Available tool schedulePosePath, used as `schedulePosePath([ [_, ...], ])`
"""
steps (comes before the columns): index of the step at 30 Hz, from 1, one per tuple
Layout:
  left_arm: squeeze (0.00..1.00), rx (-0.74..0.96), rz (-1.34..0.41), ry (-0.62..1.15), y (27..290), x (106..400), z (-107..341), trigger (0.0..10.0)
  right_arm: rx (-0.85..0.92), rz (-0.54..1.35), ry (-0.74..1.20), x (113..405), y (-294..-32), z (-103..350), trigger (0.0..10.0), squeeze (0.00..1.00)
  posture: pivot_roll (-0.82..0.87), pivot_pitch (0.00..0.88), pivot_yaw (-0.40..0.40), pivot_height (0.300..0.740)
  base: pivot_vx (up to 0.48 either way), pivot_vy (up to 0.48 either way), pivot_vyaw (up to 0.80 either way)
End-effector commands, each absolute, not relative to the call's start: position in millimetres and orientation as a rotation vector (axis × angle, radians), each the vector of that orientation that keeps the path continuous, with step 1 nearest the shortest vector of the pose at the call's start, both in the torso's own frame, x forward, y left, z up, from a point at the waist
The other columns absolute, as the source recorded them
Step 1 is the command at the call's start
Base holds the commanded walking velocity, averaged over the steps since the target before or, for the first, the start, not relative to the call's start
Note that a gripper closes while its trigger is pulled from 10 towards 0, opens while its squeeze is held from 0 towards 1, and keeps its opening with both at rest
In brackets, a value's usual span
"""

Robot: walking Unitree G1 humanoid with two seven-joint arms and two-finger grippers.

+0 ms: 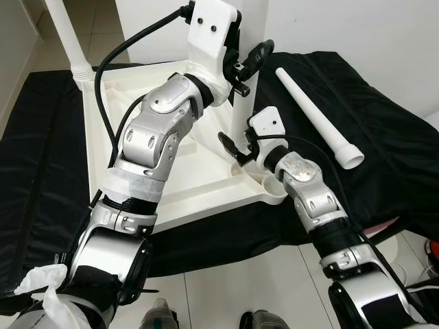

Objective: Building children table

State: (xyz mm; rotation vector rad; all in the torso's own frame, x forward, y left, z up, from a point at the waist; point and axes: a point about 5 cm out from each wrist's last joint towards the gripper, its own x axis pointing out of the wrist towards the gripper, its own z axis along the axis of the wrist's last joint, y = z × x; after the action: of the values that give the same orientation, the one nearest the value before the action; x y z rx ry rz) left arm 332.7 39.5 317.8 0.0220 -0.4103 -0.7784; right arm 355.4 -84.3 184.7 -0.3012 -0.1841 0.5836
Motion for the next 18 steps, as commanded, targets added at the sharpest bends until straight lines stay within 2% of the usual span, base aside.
schedulePosePath([
  [1, 0.0, 0.023, -0.796, -0.438, 36.4, 327.9, 325.2, 10.0, -0.307, 0.588, -0.203, 356.9, -81.3, 188.0, 10.0, 0.0, 0.02, 0.0, -0.006, 0.74, 0.0, 0.0, 0.0],
  [7, 0.0, 0.017, -0.808, -0.431, 31.6, 323.4, 324.1, 10.0, -0.306, 0.581, -0.241, 366.6, -75.6, 197.5, 10.0, 0.0, 0.03, 0.0, -0.011, 0.74, 0.0, 0.0, 0.0],
  [8, 0.0, 0.015, -0.811, -0.43, 30.4, 322.3, 323.8, 10.0, -0.29, 0.58, -0.239, 368.6, -75.1, 199.0, 2.4, 0.0, 0.03, 0.0, -0.013, 0.74, 0.0, 0.0, 0.0],
  [11, 0.0, 0.012, -0.815, -0.429, 29.3, 321.1, 323.7, 10.0, -0.265, 0.583, -0.234, 369.8, -75.0, 199.4, 2.4, 0.0, 0.03, 0.0, -0.015, 0.74, 0.0, 0.0, 0.0],
  [12, 0.0, 0.01, -0.819, -0.427, 28.3, 320.2, 323.3, 10.0, -0.258, 0.583, -0.245, 369.6, -75.2, 200.2, 0.0, 0.0, 0.03, 0.0, -0.014, 0.74, 0.0, 0.0, 0.0],
  [18, 0.0, 0.023, -0.819, -0.417, 27.0, 320.0, 320.9, 10.0, -0.229, 0.597, -0.279, 366.4, -77.3, 200.2, 0.0, 0.0, 0.03, 0.0, -0.014, 0.74, 0.0, 0.0, 0.0],
])
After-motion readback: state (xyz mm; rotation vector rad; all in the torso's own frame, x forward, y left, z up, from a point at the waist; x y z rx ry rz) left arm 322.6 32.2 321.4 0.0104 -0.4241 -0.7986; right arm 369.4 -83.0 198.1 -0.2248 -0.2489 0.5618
